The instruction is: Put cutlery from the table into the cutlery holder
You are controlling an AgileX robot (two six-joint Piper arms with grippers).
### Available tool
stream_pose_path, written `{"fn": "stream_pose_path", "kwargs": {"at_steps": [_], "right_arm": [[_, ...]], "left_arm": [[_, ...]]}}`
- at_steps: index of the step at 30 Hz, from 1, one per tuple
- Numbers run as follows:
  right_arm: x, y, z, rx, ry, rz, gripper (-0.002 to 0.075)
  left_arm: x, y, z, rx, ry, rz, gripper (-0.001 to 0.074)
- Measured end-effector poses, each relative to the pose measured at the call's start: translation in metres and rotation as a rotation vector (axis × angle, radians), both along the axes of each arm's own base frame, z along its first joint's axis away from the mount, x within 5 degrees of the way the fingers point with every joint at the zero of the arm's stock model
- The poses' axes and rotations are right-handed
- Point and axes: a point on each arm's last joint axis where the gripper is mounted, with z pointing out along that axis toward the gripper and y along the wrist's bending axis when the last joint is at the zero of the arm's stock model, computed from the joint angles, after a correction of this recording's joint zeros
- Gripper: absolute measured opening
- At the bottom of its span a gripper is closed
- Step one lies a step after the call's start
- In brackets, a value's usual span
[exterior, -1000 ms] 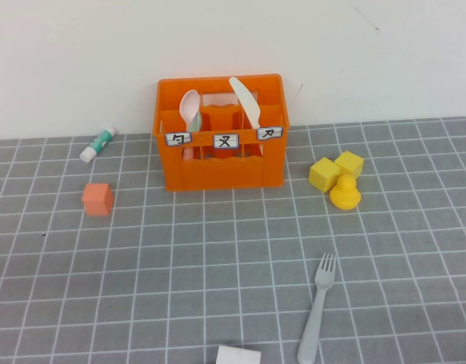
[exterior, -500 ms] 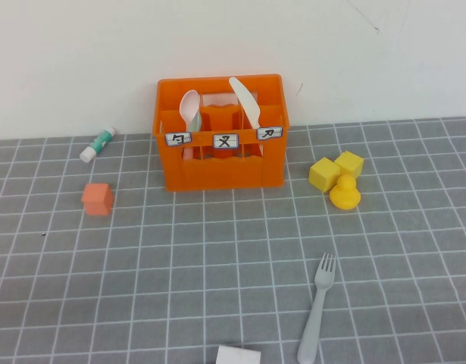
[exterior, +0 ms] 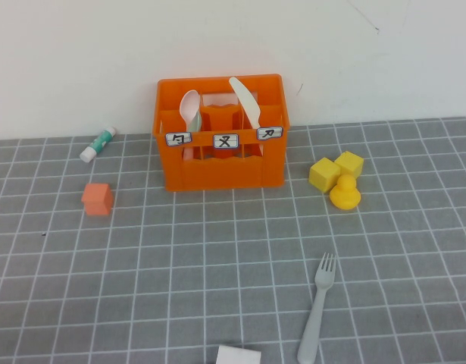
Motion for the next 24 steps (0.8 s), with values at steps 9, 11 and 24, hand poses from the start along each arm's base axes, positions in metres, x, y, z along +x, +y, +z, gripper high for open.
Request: {"fn": "stream_pose_path", "kwargs": {"at_steps": [9, 11, 24], "right_arm": [[0.000, 0.000, 0.000, 0.000, 0.000, 0.000, 0.0090], [0.000, 0.000, 0.000, -0.001, 0.000, 0.000, 0.0090], [0.000, 0.000, 0.000, -0.007, 0.000, 0.002, 0.0090]], "left_arm": [[-0.002, -0.015, -0.015, 0.045, 0.136, -0.126, 0.0000], [0.001, -0.017, -0.021, 0.042, 0.102, -0.119, 0.0000], [0.003, -0.014, -0.031, -0.008, 0.085, -0.018, 0.0000]]}}
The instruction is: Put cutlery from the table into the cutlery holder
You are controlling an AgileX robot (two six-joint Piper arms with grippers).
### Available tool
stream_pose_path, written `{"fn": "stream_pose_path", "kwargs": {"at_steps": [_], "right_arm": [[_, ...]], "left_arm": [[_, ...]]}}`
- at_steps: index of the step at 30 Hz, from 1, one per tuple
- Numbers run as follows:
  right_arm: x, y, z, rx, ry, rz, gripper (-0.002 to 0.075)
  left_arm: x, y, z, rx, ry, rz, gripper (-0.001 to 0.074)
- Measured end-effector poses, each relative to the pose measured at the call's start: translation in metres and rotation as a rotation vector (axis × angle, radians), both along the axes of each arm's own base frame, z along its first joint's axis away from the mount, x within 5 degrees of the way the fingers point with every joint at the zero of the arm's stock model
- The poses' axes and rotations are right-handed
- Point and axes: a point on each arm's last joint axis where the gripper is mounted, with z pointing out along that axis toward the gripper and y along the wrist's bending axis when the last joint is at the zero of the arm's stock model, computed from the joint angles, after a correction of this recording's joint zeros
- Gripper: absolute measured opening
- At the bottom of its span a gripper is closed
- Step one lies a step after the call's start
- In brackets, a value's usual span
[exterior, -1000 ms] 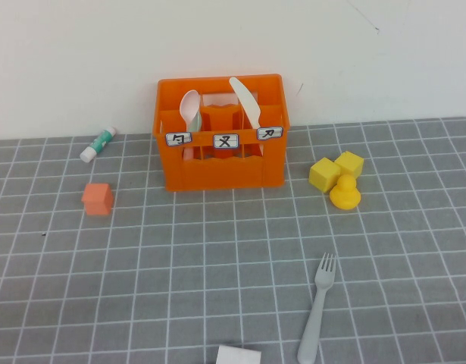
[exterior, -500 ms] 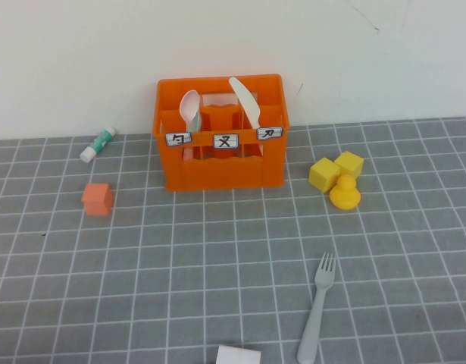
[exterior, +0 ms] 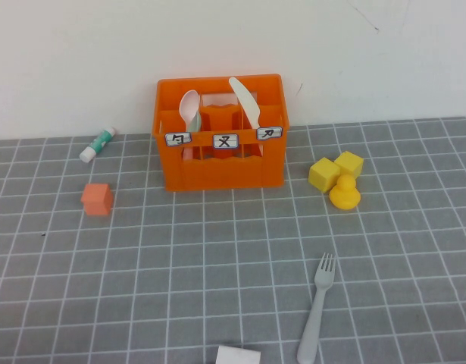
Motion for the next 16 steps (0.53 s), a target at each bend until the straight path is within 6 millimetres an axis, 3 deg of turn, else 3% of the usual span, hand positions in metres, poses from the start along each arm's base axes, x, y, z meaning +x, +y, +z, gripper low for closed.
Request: {"fn": "stream_pose_path", "kwargs": {"at_steps": [3, 16], "right_arm": [[0.0000, 0.0000, 0.0000, 0.000, 0.000, 0.000, 0.0090], [0.0000, 0.0000, 0.0000, -0.002, 0.000, 0.001, 0.0090]], "left_arm": [[-0.0014, -0.0009, -0.0067, -0.015, 0.070, -0.006, 0.0000], [-0.0016, -0.0024, -0.0073, -0.052, 0.079, -0.014, 0.0000]]}}
